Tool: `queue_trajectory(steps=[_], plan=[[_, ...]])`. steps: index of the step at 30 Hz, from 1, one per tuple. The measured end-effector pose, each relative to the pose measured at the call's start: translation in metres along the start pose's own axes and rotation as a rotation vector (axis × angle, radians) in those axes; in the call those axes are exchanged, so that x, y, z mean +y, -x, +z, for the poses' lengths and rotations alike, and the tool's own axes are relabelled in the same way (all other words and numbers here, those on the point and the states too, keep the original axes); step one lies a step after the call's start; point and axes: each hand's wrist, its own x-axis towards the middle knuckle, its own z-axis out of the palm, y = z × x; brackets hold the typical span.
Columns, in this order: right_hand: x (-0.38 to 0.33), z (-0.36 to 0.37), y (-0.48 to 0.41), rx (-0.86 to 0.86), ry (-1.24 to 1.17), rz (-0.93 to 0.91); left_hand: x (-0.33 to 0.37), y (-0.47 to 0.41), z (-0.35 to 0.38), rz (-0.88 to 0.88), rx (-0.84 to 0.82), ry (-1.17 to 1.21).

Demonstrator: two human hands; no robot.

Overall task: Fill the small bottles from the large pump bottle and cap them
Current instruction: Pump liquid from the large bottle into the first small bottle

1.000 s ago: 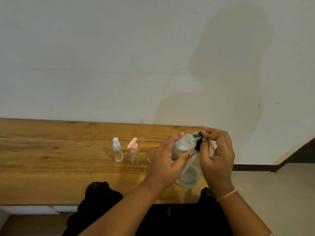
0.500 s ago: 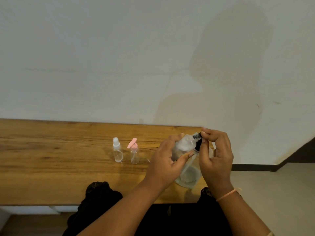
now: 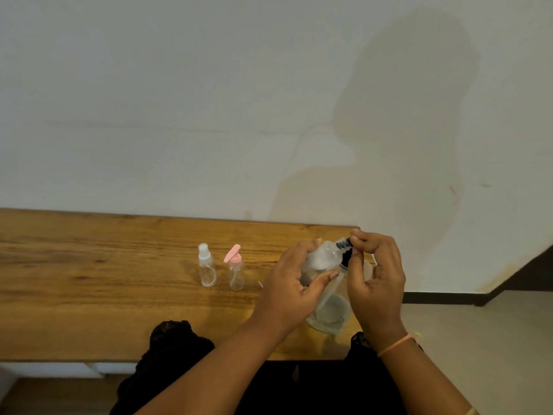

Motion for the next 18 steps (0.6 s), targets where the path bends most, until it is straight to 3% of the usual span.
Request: queue_trajectory(steps=[18], plan=[[-0.008,0.001,-0.002,0.048,-0.024,0.02,0.004,0.002,0.001,-0.017,0.011,0.04]])
